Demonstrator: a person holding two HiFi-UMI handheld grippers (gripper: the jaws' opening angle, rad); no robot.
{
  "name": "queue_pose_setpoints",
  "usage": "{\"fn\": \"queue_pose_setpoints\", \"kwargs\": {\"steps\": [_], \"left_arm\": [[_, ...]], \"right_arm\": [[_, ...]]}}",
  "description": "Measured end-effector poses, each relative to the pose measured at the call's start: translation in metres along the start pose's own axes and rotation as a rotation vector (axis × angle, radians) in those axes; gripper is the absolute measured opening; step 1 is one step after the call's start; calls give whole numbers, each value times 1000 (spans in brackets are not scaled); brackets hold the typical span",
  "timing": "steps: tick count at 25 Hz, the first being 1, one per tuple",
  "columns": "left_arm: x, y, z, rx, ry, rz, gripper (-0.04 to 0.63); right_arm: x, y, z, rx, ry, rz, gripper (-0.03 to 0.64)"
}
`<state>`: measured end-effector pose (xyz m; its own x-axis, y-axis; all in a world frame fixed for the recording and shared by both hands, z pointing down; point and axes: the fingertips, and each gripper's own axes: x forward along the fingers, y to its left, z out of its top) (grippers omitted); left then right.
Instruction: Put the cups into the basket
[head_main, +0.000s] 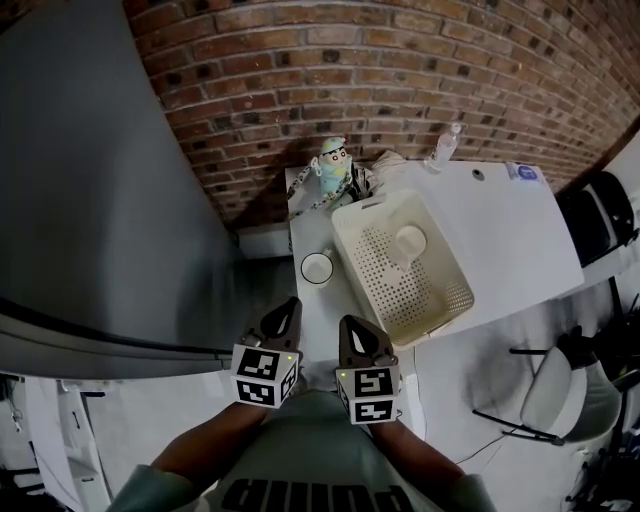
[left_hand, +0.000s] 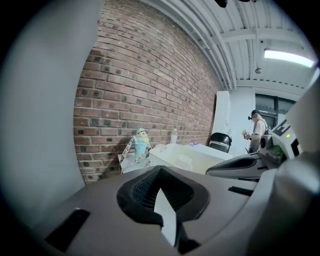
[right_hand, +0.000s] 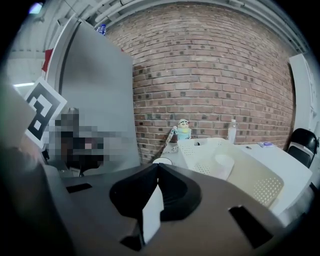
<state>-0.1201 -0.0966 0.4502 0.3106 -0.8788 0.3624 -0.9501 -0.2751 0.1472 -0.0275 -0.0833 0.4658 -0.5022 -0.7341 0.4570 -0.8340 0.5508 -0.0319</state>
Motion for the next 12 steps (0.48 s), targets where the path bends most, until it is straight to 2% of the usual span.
{"fn": "queue_pose_setpoints", "kwargs": {"steps": [7, 12], "left_arm": [[-30, 29, -17, -2, -2, 30, -2], [-36, 35, -29, 3, 14, 12, -2]], "right_arm": [[12, 43, -8, -14, 6, 46, 15], [19, 56, -17, -16, 27, 47, 15]]}}
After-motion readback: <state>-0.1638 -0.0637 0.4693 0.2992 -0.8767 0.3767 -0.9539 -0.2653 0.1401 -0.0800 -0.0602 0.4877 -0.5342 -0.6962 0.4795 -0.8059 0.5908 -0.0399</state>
